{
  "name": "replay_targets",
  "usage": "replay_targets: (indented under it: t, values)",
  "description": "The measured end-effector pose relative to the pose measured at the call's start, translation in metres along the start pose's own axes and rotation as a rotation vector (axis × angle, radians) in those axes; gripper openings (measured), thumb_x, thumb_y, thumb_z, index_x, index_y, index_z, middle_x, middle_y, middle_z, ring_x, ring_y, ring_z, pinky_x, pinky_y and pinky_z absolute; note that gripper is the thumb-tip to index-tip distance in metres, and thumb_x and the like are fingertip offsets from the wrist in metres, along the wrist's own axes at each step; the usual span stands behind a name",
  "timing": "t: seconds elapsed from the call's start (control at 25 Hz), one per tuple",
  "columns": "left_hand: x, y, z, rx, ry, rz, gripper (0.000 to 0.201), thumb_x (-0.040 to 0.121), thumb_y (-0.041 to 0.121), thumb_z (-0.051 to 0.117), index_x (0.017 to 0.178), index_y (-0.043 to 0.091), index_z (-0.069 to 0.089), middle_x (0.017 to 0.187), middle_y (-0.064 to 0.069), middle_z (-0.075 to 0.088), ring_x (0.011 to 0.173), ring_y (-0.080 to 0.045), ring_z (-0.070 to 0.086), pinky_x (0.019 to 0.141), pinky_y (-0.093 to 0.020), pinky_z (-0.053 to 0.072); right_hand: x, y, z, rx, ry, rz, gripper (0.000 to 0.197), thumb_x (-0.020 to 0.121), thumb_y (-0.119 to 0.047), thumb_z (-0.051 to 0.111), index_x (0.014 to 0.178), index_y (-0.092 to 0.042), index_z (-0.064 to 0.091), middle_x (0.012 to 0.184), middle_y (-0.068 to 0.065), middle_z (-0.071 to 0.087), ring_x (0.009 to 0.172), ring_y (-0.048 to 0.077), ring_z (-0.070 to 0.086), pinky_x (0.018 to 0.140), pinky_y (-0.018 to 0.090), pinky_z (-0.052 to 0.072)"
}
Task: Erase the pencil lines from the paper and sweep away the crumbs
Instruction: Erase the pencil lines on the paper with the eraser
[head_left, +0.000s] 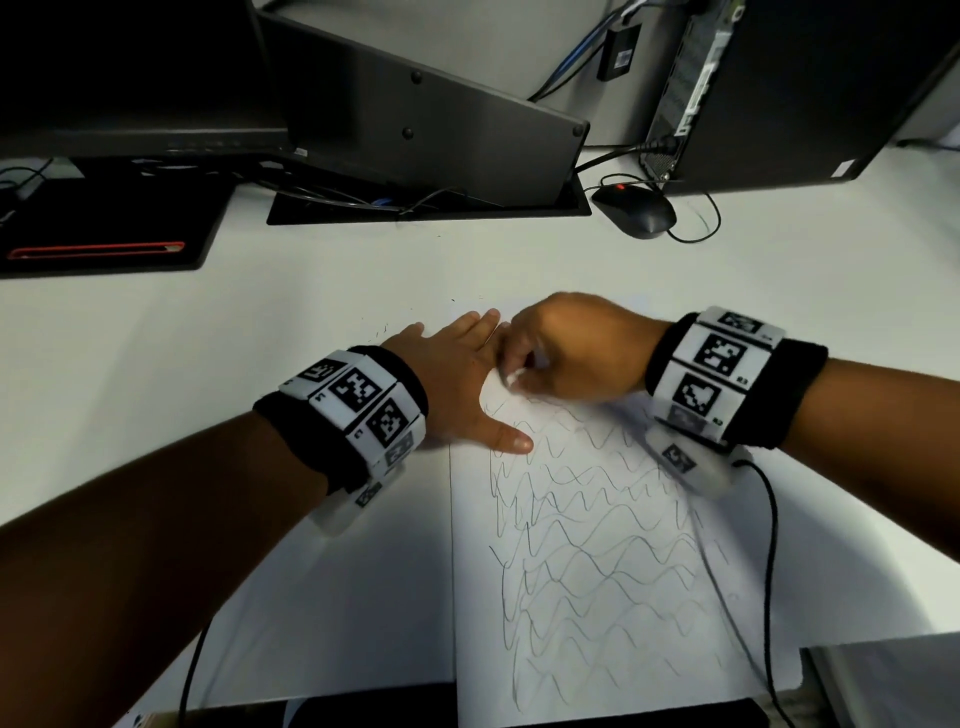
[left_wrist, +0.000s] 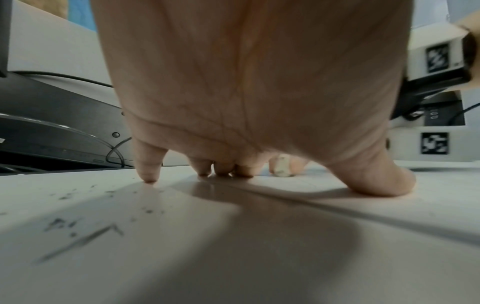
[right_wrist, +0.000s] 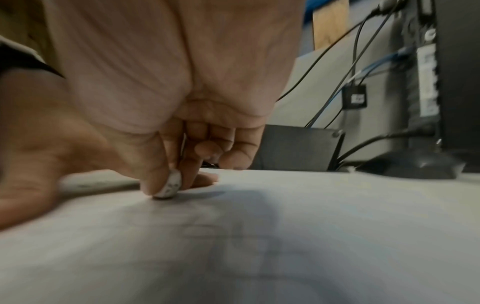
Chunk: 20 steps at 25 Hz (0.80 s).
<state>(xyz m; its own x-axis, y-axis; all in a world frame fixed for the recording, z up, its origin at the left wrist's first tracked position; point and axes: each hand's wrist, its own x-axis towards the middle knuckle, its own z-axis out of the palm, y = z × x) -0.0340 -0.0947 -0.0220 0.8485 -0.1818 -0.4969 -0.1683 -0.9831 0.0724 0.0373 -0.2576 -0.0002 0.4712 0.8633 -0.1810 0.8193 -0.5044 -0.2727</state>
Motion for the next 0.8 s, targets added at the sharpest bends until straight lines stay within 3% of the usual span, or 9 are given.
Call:
replay_targets:
  t: [0.12,0.28,0.36,0.44,0.56,0.72,0.8]
  values:
    - [0.000,0.001,0.000,0.016,0.000,-0.004,0.126,0.068,0.093,0.039,0.156,0.024,-0.017,0.163,0.004,-0.023,0.151,-0.012,-0.015,0.122,-0.054,0.005,-0.002,0.007,-0.002,-0.059,0.088,0.030,0.013,0.085,-0.027,0.061,0.092,-0.027,0.073,0.091,-0.011,0.067,0.084,0.012,0.059,0.070,0.023,0.039]
    - [-0.001,0.000,0.000,0.030,0.001,-0.013,0.125,0.069,0.092,0.039,0.157,0.022,-0.017,0.163,0.005,-0.023,0.151,-0.011,-0.016,0.122,-0.052,0.005,-0.013,0.003,0.005,-0.026,0.020,-0.017,0.012,0.086,-0.028,0.062,0.092,-0.027,0.072,0.092,-0.013,0.066,0.081,0.007,0.055,0.068,0.020,0.034]
    - [0.000,0.002,0.000,0.035,0.004,-0.013,0.126,0.069,0.092,0.038,0.156,0.021,-0.017,0.163,0.005,-0.023,0.151,-0.011,-0.016,0.122,-0.053,0.006,-0.013,0.010,-0.002,-0.082,0.084,0.048,0.015,0.085,-0.028,0.059,0.091,-0.026,0.072,0.093,-0.011,0.066,0.086,0.014,0.060,0.070,0.023,0.036]
    - [0.001,0.001,0.001,0.034,0.005,-0.010,0.126,0.068,0.093,0.038,0.156,0.021,-0.017,0.163,0.005,-0.023,0.151,-0.011,-0.016,0.122,-0.053,0.006,-0.012,0.008,0.002,-0.136,0.101,0.020,0.015,0.083,-0.027,0.057,0.089,-0.025,0.071,0.090,-0.008,0.066,0.085,0.017,0.061,0.069,0.026,0.042]
    - [0.000,-0.001,0.001,0.026,0.004,-0.009,0.127,0.066,0.094,0.038,0.156,0.022,-0.017,0.163,0.006,-0.023,0.151,-0.010,-0.016,0.122,-0.052,0.005,-0.012,-0.002,0.005,-0.106,-0.006,-0.043,0.014,0.086,-0.029,0.058,0.091,-0.026,0.070,0.089,-0.011,0.066,0.082,0.011,0.058,0.068,0.024,0.038]
    - [-0.001,0.001,0.001,0.033,-0.004,-0.011,0.126,0.069,0.093,0.038,0.156,0.021,-0.017,0.163,0.006,-0.024,0.150,-0.010,-0.016,0.122,-0.052,0.006,-0.012,0.007,0.000,-0.151,0.075,0.000,0.015,0.085,-0.028,0.056,0.090,-0.024,0.070,0.090,-0.009,0.066,0.084,0.015,0.061,0.070,0.027,0.045]
    - [-0.001,0.001,0.000,0.034,0.000,-0.012,0.126,0.069,0.092,0.039,0.156,0.021,-0.018,0.163,0.006,-0.024,0.151,-0.010,-0.016,0.123,-0.052,0.005,-0.017,0.001,0.005,-0.123,-0.002,-0.064,0.014,0.086,-0.028,0.057,0.090,-0.024,0.070,0.090,-0.009,0.066,0.082,0.012,0.059,0.070,0.026,0.045]
